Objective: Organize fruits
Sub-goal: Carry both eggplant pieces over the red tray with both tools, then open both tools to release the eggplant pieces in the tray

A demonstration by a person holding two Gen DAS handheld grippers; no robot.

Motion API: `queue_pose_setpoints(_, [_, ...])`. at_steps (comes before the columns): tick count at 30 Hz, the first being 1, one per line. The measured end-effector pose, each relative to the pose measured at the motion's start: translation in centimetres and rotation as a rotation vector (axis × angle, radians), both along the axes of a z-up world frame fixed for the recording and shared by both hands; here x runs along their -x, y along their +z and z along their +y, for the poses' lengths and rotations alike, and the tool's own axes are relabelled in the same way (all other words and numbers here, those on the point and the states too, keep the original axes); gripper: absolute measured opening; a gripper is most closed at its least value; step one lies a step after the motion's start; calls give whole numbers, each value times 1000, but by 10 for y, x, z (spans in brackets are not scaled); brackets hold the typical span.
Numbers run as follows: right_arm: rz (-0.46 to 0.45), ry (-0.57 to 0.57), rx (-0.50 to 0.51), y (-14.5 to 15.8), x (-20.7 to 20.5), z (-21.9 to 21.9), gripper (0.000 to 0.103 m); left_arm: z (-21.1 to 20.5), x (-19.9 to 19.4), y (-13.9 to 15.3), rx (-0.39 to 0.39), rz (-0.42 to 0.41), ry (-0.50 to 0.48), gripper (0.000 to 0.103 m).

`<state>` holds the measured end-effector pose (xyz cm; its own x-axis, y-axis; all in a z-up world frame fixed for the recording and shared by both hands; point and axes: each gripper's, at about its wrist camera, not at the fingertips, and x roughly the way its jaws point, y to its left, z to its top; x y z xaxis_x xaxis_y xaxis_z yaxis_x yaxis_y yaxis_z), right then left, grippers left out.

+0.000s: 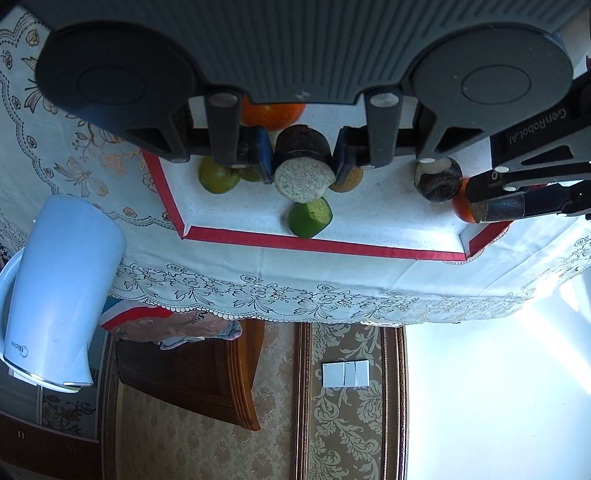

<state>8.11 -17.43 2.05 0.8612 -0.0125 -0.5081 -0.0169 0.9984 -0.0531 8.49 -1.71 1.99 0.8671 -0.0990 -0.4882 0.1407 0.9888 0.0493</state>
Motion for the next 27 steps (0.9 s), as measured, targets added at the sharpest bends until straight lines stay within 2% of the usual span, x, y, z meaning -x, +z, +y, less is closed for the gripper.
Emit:
queue_pose_setpoints(7, [7,-11,11,-6,-26,2,31,-4,-21,-1,-11,-7,25,37])
queue_pose_setpoints(16, [4,-7,18,-7,-29,4,31,-2,-24,-1,12,-10,41,38])
queue_pose_setpoints(21, [0,-11,22,-6,-26,3,32,0,-27,-1,28,14,39,46])
queue_pose_setpoints(24, [4,-1,8,-6,-26,3,40,0,-23,-1,15,-1,51,55])
queue_pose_setpoints(27, [2,8,14,-5,-23,6,47,2,-19,-1,27,-9,52,59])
